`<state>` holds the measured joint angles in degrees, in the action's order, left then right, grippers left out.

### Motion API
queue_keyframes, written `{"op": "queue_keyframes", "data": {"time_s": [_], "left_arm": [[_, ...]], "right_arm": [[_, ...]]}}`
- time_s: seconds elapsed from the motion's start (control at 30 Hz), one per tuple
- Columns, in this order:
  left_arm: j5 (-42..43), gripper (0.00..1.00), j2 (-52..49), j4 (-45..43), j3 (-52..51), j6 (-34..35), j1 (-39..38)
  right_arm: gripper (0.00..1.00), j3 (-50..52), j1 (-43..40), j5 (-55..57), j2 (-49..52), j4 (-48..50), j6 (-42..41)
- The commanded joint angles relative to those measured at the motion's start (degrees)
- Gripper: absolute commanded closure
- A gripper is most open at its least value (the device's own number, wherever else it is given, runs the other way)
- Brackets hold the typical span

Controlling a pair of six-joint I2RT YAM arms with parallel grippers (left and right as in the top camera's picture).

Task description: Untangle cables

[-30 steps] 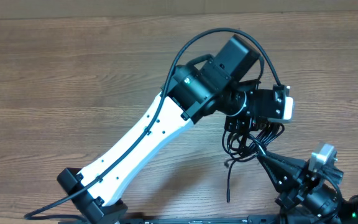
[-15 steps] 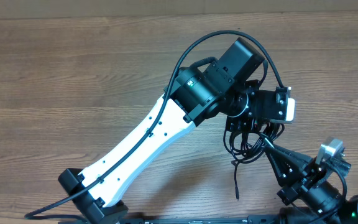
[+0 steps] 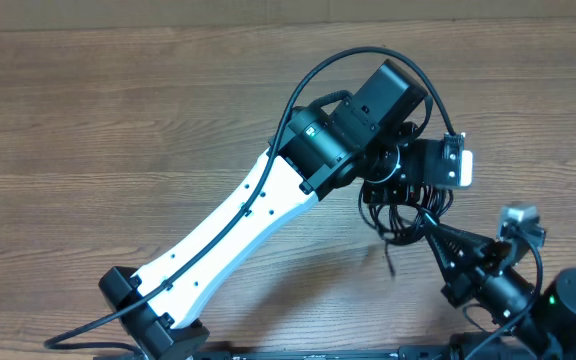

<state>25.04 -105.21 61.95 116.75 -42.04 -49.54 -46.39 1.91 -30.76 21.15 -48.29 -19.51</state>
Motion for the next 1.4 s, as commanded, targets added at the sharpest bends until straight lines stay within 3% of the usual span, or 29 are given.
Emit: {"op": "queue_keyframes", "data": {"time_s": [0.0,1.03,1.23,1.37], "left_arm": [[2.1,0.96,0.98,-1.68,1.01,5.31,-1.9],[3.04,0.96,0.98,0.63,1.01,6.91,-1.9],[-2.29,0.96,0.98,0.33,1.01,8.37,-1.79],[-10.05,0.96,0.98,-1.75,1.01,16.63,-1.55]], "right_arm": [[0.96,0.35,-0.11,6.36,4.17,-1.77,-0.44],[0.96,0.35,-0.11,6.62,15.21,7.54,-0.44],[0.96,0.35,-0.11,5.99,15.37,7.5,-0.44],[0.96,0.35,-0.11,4.76,15.37,7.37,-0.44]]}}
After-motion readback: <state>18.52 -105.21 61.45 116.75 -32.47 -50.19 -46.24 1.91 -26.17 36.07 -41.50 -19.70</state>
